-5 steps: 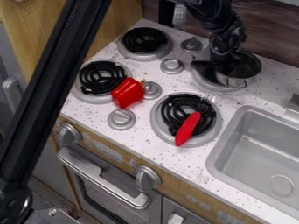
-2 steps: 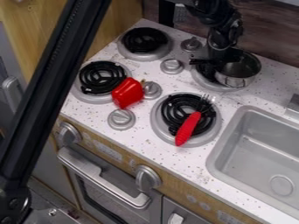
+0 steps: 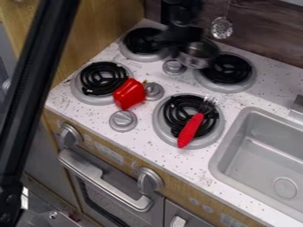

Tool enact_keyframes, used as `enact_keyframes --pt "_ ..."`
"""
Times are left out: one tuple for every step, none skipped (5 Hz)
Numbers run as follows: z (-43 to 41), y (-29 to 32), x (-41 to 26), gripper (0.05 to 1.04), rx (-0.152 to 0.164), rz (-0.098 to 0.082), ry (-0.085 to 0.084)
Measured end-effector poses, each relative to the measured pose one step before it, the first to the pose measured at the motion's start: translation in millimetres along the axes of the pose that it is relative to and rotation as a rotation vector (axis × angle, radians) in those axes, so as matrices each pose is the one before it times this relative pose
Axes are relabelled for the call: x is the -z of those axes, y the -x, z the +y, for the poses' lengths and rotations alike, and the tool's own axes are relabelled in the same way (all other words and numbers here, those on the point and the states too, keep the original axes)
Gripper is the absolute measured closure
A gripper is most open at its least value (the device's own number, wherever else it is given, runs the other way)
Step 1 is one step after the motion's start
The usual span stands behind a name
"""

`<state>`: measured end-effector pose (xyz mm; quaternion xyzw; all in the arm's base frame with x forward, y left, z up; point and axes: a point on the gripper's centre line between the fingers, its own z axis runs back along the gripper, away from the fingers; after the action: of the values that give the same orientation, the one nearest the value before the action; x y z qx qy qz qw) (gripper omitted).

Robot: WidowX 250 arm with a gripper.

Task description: Move the silver pot to the upper left side burner

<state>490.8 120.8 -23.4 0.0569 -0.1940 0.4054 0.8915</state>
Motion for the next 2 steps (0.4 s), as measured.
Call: enact_keyframes --pt "26.54 -3.54 6.03 1.013 0.024 0.0274 -0.0382" --pt "25.54 0.11 -6.17 1.013 -0.0118 -0.0064 0.0046"
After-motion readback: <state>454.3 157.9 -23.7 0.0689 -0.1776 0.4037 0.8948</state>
